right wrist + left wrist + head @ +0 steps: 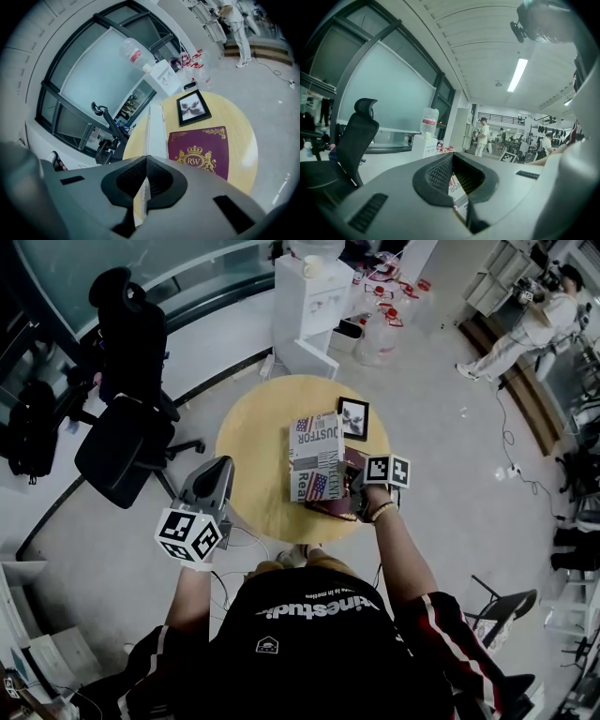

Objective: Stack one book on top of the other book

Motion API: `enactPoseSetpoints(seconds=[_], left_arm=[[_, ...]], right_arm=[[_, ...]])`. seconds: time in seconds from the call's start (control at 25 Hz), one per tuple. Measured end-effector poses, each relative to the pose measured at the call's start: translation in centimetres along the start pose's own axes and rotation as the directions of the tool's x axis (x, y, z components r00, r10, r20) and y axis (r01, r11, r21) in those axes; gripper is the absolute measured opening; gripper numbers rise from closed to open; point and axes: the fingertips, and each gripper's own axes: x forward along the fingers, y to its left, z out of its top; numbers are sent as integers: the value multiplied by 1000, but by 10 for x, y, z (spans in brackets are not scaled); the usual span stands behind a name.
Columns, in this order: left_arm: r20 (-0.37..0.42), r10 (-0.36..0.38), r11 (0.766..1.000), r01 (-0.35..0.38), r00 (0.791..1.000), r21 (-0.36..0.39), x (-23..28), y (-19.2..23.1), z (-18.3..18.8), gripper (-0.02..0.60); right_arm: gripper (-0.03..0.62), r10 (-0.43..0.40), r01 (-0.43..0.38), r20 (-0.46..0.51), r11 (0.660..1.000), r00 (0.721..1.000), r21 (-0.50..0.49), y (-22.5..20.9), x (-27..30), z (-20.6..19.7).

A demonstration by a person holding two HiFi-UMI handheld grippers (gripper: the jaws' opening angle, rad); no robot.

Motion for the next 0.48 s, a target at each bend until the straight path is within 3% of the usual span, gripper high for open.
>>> enactPoseSetpoints(seconds=[0.48], left_arm=[[7, -85, 996, 85, 996, -1, 3, -28, 3, 15]], right_arm=[[28, -35, 28, 102, 997, 994, 72, -12, -52, -11]])
